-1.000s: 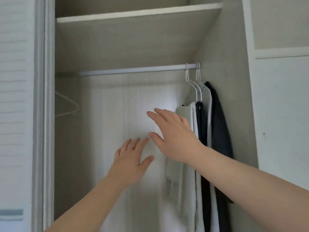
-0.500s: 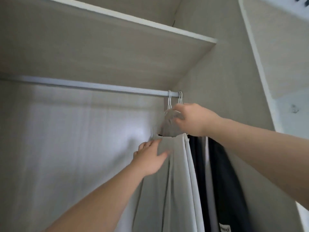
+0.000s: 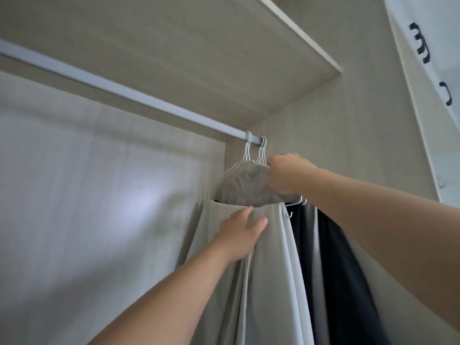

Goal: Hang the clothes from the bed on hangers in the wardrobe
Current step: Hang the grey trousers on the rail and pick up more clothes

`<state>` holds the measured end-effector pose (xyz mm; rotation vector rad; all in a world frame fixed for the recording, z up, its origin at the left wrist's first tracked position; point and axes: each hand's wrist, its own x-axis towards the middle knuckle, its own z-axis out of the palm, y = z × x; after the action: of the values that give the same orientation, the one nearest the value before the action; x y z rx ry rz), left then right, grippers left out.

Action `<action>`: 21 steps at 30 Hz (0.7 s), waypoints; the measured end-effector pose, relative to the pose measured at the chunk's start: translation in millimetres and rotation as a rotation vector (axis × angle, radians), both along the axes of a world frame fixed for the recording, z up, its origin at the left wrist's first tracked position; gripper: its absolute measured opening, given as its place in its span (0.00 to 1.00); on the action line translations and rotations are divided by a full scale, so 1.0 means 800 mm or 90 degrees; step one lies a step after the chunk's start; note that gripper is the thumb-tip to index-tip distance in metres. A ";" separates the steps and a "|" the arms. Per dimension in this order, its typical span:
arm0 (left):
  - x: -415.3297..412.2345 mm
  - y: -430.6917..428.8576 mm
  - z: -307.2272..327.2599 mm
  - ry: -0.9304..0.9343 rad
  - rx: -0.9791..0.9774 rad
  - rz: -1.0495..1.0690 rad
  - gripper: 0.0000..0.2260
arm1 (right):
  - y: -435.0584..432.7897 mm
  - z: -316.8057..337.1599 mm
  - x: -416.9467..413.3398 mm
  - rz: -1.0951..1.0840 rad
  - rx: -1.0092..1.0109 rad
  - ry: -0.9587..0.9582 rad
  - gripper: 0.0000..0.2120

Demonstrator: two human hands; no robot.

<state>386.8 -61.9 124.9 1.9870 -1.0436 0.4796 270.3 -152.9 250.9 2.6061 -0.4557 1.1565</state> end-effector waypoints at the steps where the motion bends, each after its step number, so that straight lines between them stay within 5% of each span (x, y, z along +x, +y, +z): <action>1: 0.002 0.001 -0.001 -0.001 -0.005 -0.007 0.33 | 0.001 0.001 0.005 0.013 0.031 0.001 0.09; 6: 0.005 0.005 0.000 -0.005 -0.024 -0.038 0.34 | 0.009 0.012 0.022 0.119 0.212 -0.058 0.11; 8: 0.005 0.009 0.001 -0.001 -0.043 -0.062 0.36 | 0.017 0.018 0.027 0.223 0.397 -0.068 0.06; 11: 0.009 0.018 0.003 0.019 -0.066 -0.098 0.35 | 0.026 0.028 0.033 0.364 0.726 -0.048 0.12; 13: 0.011 0.027 0.004 0.030 -0.063 -0.106 0.31 | 0.027 0.033 0.040 0.410 0.831 -0.052 0.12; 21: 0.018 0.036 -0.001 0.050 -0.040 -0.108 0.37 | 0.035 0.018 0.060 0.398 0.786 -0.185 0.14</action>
<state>401.5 -33.0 124.4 1.8294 -1.1225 0.3363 318.0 -125.2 265.7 3.8200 -0.5357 1.8939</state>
